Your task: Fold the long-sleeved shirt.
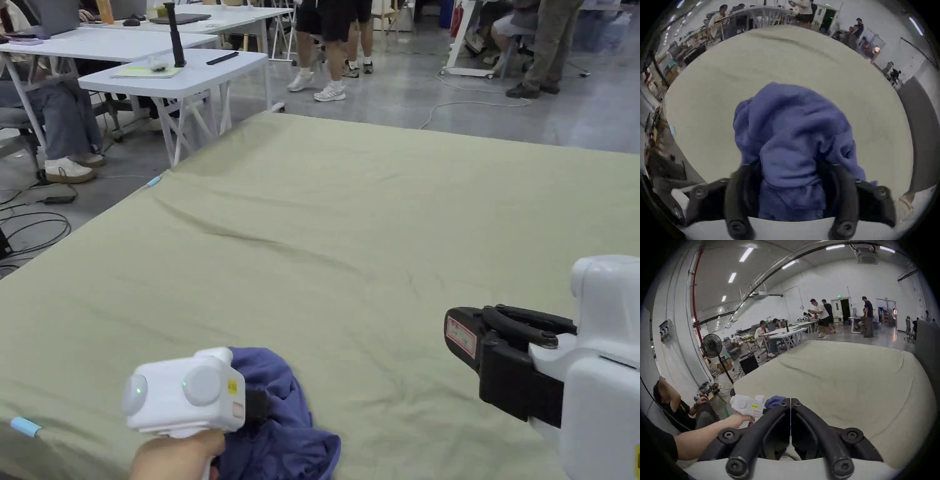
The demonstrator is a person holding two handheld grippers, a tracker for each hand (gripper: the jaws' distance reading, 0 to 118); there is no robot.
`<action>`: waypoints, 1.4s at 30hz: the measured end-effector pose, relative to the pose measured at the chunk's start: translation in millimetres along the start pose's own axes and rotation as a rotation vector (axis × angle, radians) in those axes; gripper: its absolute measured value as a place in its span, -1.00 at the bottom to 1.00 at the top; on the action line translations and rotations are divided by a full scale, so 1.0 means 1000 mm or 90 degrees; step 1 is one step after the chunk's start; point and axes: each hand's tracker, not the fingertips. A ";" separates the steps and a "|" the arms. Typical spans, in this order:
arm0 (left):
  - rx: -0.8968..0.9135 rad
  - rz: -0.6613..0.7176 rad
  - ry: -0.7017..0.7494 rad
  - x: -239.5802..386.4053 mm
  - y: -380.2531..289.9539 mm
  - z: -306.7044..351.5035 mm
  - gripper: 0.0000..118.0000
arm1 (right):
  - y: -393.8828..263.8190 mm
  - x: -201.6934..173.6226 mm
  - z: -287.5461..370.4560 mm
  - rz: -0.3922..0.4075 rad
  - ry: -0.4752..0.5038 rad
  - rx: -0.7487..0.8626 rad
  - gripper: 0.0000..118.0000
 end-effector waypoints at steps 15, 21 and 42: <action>0.282 -0.201 -0.295 0.249 0.045 0.214 -0.45 | 0.056 0.065 0.152 -0.098 -0.027 0.236 -1.00; 0.152 -0.284 -0.305 0.374 0.002 0.141 -0.45 | 0.034 0.096 0.200 -0.098 -0.142 0.227 -1.00; 0.205 -0.258 -0.358 0.329 -0.065 0.127 0.80 | -0.050 0.148 0.178 -0.221 -0.164 0.092 -1.00</action>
